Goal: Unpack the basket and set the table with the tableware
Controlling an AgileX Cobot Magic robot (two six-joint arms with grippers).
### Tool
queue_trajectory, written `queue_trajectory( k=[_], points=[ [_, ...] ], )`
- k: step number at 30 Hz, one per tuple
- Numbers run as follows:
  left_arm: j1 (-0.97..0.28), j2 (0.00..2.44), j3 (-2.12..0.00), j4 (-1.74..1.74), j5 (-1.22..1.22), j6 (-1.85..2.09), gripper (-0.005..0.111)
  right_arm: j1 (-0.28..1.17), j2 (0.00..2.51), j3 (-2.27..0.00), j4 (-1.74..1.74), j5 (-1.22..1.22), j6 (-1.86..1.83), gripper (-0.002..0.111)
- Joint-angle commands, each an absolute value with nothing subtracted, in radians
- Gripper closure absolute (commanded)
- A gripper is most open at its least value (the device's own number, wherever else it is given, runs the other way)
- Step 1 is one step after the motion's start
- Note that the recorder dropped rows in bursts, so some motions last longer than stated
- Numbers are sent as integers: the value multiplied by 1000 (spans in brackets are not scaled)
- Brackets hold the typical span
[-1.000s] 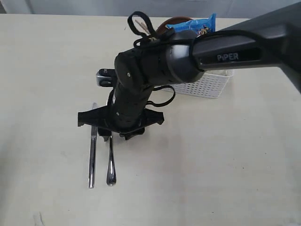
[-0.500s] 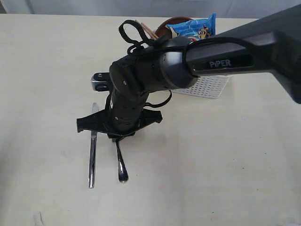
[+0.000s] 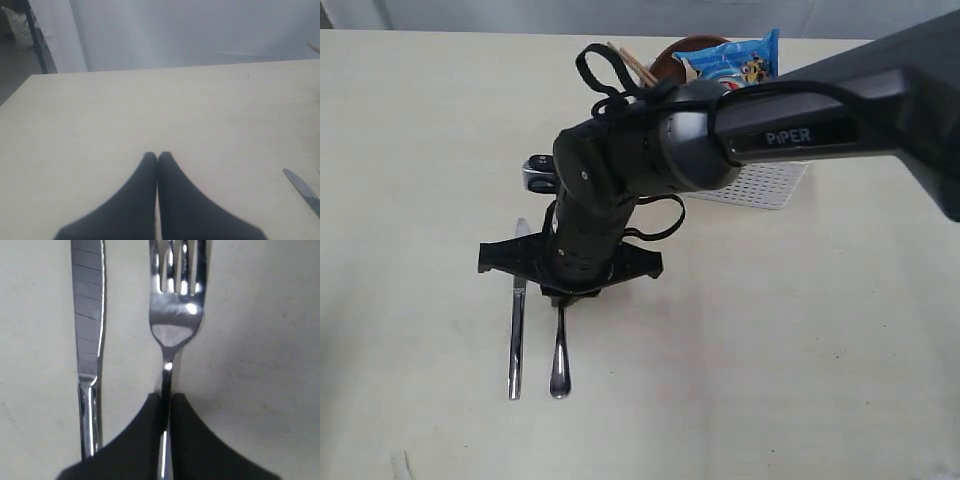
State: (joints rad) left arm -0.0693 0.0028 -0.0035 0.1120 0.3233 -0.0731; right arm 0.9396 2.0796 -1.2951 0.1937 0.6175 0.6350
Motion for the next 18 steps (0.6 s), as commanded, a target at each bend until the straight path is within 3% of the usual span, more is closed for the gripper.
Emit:
queue_trajectory(
  k=[1, 14, 18],
  points=[
    [-67, 0, 0, 100, 323, -75, 107, 947, 2087, -1248, 256, 572, 658, 109],
    [-67, 0, 0, 100, 323, -67, 107, 947, 2087, -1237, 276, 561, 647, 108],
    [-67, 0, 0, 100, 323, -67, 107, 947, 2087, -1237, 276, 565, 639, 89]
  ],
)
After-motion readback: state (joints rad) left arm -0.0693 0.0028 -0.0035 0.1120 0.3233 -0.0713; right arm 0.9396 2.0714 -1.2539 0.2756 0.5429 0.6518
